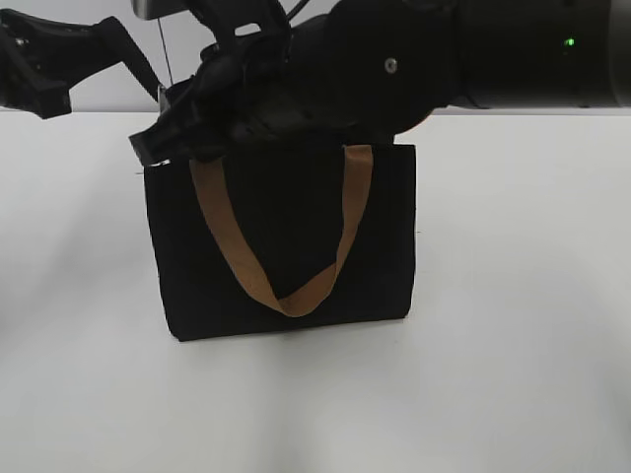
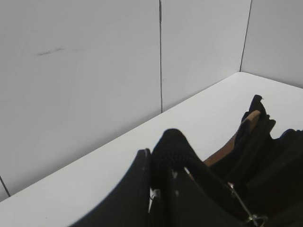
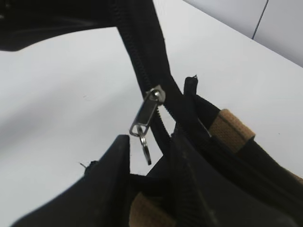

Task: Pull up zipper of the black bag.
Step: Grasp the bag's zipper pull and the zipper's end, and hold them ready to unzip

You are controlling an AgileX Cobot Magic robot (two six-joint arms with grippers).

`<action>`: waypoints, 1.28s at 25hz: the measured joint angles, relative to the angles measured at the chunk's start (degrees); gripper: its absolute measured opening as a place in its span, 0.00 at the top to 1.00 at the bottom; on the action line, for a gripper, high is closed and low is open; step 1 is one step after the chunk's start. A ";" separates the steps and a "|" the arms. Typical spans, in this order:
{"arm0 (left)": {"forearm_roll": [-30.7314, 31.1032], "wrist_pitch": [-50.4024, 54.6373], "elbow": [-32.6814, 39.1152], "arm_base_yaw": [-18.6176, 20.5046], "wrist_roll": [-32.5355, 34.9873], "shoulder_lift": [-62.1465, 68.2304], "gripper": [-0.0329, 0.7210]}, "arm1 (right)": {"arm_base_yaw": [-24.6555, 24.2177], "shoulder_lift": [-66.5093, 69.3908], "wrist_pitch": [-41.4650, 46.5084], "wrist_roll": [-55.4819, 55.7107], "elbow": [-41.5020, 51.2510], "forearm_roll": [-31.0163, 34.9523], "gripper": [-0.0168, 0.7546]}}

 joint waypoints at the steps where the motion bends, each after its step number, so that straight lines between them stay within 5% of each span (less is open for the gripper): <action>1: 0.00 0.00 0.00 -0.06 0.00 0.00 0.93 | 0.13 0.13 0.00 0.00 0.00 0.00 0.70; 15: 1.27 -0.96 0.00 -0.23 0.00 0.00 0.93 | 1.85 4.83 -0.85 3.57 -4.86 0.11 0.70; 22: 2.17 -1.14 0.00 -0.23 -0.18 0.00 0.93 | 1.85 5.02 -0.85 5.48 -5.47 0.15 0.98; 28: 3.67 1.45 0.00 -0.23 -1.77 0.00 0.93 | 1.85 5.02 6.85 5.59 -5.52 0.15 1.00; 32: 12.32 3.26 0.00 -0.23 -8.62 -0.87 0.93 | 1.78 2.79 11.48 5.65 -5.52 0.30 1.00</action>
